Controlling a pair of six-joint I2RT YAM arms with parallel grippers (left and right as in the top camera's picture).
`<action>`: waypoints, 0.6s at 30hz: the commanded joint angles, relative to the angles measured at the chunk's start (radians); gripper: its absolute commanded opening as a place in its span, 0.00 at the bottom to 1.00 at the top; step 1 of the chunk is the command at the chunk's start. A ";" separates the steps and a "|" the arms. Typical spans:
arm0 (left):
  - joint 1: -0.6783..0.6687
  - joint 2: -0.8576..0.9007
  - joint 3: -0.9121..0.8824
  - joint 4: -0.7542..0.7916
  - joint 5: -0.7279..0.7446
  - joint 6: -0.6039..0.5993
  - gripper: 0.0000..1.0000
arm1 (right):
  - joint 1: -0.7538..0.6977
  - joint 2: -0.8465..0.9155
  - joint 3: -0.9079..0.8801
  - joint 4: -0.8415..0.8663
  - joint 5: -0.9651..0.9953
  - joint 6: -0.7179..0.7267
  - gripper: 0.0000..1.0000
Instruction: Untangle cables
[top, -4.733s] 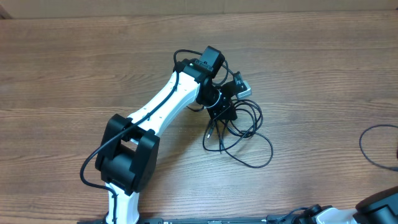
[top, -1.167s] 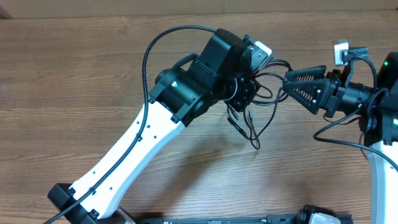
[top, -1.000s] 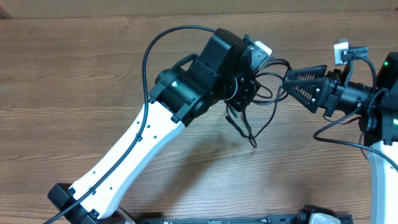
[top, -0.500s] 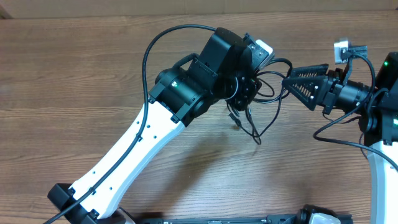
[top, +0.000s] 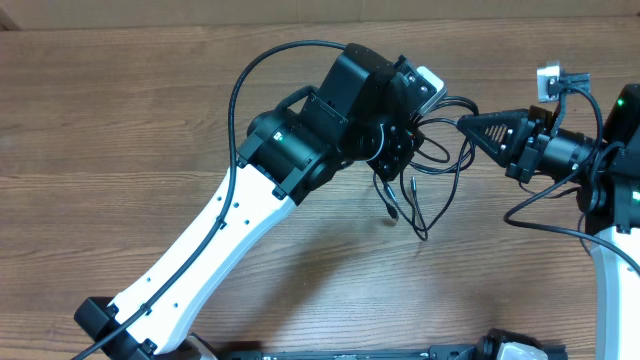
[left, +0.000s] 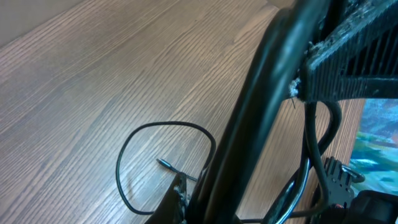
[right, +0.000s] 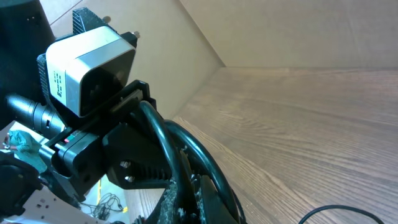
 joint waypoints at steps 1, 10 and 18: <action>0.001 -0.035 0.019 -0.009 0.007 0.033 0.04 | -0.001 -0.015 0.010 0.034 0.010 -0.004 0.04; 0.001 -0.035 0.019 -0.146 0.000 0.114 0.04 | -0.001 -0.015 0.010 0.440 0.010 0.222 0.04; -0.012 -0.035 0.019 -0.211 0.068 0.175 0.04 | -0.001 -0.015 0.010 0.780 0.018 0.247 0.04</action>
